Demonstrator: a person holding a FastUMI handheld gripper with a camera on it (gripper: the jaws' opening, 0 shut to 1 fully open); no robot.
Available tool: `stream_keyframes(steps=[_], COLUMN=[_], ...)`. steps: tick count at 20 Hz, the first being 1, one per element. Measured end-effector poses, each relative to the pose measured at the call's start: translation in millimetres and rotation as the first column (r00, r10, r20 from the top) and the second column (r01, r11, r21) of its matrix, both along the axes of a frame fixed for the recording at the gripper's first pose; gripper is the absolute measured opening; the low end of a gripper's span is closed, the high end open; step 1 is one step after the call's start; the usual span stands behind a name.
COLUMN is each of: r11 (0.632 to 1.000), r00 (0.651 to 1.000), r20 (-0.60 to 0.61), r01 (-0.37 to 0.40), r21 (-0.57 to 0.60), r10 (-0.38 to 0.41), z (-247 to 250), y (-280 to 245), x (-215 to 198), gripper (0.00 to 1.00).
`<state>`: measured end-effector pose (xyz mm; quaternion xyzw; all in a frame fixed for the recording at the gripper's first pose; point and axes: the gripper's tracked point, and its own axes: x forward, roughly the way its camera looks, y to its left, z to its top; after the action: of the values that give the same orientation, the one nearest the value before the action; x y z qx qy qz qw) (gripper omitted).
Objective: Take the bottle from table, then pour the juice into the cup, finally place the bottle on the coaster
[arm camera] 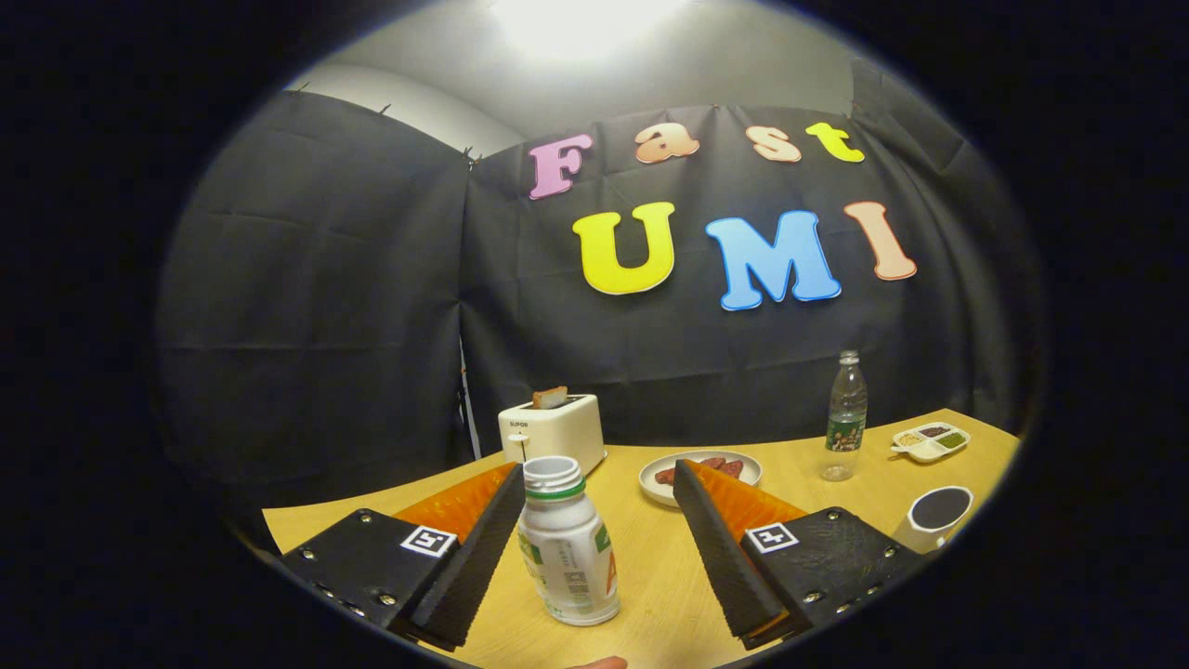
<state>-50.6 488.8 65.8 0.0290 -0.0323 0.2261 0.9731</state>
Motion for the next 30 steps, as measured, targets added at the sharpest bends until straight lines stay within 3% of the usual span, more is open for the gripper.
stream_keyframes(steps=[7,10,11,17,25,30], r11=[0.997,0.997,0.998,0.998,0.971,0.881], r00=[0.996,0.995,0.996,0.995,0.994,0.993], r20=[-0.086,-0.098,-0.088,-0.085,-0.082,-0.093], r01=[-0.027,-0.023,-0.022,0.049,0.092,0.108], r21=[-0.066,-0.070,-0.062,-0.051,0.223,0.461], r10=[0.021,0.016,0.016,-0.053,-0.075,-0.073], z=[-56,-66,-64,-66,-26,-3], y=[30,35,36,26,-8,-45], x=[21,23,22,29,28,32], gripper=[0.97,0.87,0.79,0.72,0.72,0.72])
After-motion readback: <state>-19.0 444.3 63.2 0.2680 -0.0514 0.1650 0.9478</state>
